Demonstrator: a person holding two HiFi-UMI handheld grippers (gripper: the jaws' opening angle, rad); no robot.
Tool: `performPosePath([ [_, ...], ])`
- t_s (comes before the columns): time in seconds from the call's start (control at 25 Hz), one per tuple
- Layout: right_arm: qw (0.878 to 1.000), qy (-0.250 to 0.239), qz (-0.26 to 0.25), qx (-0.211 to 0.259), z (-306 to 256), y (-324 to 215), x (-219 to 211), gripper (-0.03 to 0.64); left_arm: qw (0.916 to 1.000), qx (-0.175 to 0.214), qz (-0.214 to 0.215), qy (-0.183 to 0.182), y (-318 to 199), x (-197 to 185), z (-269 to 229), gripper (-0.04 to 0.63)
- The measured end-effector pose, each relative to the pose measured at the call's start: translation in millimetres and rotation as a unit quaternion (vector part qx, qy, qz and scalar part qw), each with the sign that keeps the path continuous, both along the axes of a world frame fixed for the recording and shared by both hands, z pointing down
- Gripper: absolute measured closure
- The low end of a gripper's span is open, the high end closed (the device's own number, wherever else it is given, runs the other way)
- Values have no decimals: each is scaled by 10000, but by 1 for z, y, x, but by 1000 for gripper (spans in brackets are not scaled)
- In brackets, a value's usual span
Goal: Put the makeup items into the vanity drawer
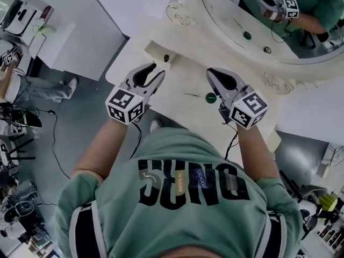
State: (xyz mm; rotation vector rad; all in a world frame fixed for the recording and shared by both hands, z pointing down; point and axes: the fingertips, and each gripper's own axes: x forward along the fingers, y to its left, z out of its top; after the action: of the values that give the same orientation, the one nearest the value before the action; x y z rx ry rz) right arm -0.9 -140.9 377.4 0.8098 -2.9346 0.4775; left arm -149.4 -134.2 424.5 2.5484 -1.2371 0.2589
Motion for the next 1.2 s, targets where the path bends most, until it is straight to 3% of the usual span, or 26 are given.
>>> performPosePath([
  [0.28, 10000, 19, 4, 45, -26, 35, 2, 607, 9979, 122, 87, 624, 36, -1, -55, 512],
  [0.44, 9999, 104, 32, 40, -26, 45, 3, 607, 9956, 97, 252, 892, 47, 7, -60, 583],
  [0.56, 9999, 86, 52, -51, -22, 49, 4, 607, 9935, -7, 452, 1040, 55, 19, -57, 591],
  [1.2, 9998, 90, -143, -66, -21, 50, -3, 609, 9958, -176, 484, 763, 65, 25, -47, 592],
])
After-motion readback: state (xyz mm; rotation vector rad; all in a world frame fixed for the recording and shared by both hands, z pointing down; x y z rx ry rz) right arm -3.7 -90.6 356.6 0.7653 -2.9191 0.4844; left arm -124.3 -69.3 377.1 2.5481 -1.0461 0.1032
